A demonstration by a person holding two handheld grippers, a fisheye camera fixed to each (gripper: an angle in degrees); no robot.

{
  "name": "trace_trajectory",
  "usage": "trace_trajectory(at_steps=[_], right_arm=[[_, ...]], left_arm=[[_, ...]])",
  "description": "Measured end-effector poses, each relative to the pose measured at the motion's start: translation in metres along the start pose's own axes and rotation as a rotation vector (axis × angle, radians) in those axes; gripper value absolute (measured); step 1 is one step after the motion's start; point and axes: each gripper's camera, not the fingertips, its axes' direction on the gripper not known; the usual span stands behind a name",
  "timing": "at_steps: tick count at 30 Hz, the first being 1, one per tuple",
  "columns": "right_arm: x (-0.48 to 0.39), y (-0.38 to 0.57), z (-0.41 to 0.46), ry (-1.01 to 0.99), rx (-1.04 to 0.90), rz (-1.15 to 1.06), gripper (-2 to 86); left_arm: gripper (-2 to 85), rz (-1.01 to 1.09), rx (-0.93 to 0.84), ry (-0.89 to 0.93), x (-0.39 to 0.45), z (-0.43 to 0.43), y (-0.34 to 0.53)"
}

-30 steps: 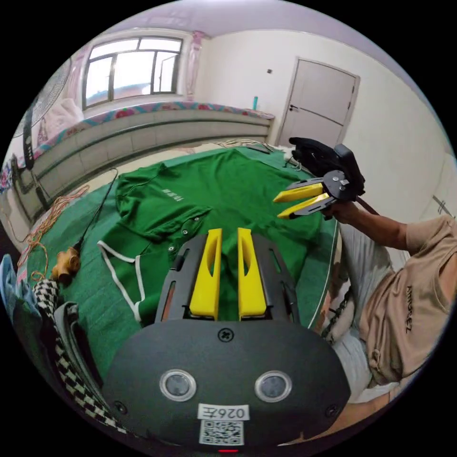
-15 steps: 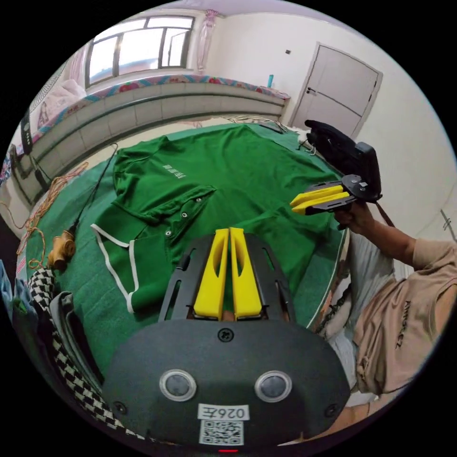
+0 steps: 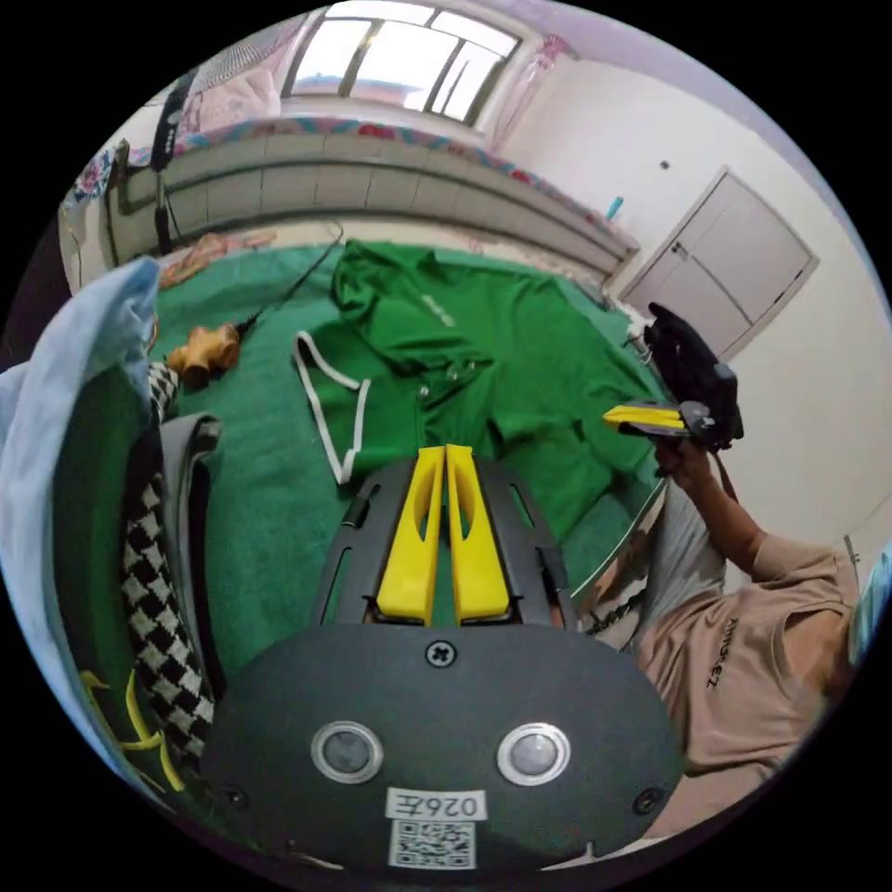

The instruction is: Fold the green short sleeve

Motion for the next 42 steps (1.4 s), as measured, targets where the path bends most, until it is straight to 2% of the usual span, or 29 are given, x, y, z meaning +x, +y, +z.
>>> trace_trajectory(at_steps=[2,4,6,9,15,22,26,29,31,33,35,38,42], right_arm=[[0.033,-0.013,-0.008,-0.154,0.056,0.018,-0.9],[0.058,-0.03,-0.008,-0.172,0.076,0.033,-0.9],[0.083,-0.051,-0.006,-0.11,0.089,0.037,-0.9],[0.129,-0.092,0.01,-0.043,0.085,0.06,-0.5],[0.248,-0.192,0.077,-0.116,0.036,0.178,4.2],[0.371,-0.285,0.177,-0.165,0.012,0.343,9.2],[0.423,-0.307,0.229,-0.227,-0.004,0.452,9.4],[0.444,-0.314,0.254,-0.225,-0.01,0.495,8.6],[0.451,-0.317,0.262,-0.235,0.013,0.51,8.1],[0.455,-0.322,0.269,-0.239,0.016,0.512,7.4],[0.459,-0.33,0.281,-0.285,0.009,0.466,3.4],[0.461,-0.337,0.293,-0.331,0.029,0.398,-0.2],[0.451,-0.34,0.284,-0.276,0.126,0.265,-1.3]], left_arm=[[-0.7,0.016,0.144,0.035,0.002,-0.014,-0.011],[-0.2,0.015,0.252,0.093,-0.001,-0.017,-0.041],[1.2,0.076,0.287,0.121,-0.004,-0.011,-0.07],[5.7,0.085,0.22,0.061,-0.021,0.015,-0.128],[8.1,0.026,0.08,0.005,-0.077,0.096,-0.239],[11.7,-0.078,0.099,-0.021,-0.136,0.169,-0.324],[20.0,-0.054,0.064,-0.058,-0.139,0.195,-0.353],[18.3,0.022,-0.011,-0.157,-0.129,0.218,-0.372],[8.5,0.059,-0.131,-0.163,-0.124,0.24,-0.384],[6.1,0.041,-0.198,-0.202,-0.124,0.252,-0.39],[1.1,0.053,-0.173,-0.2,-0.121,0.248,-0.394],[-0.2,0.036,-0.092,-0.111,-0.126,0.234,-0.396],[-0.6,0.086,0.026,0.025,-0.129,0.205,-0.387]])
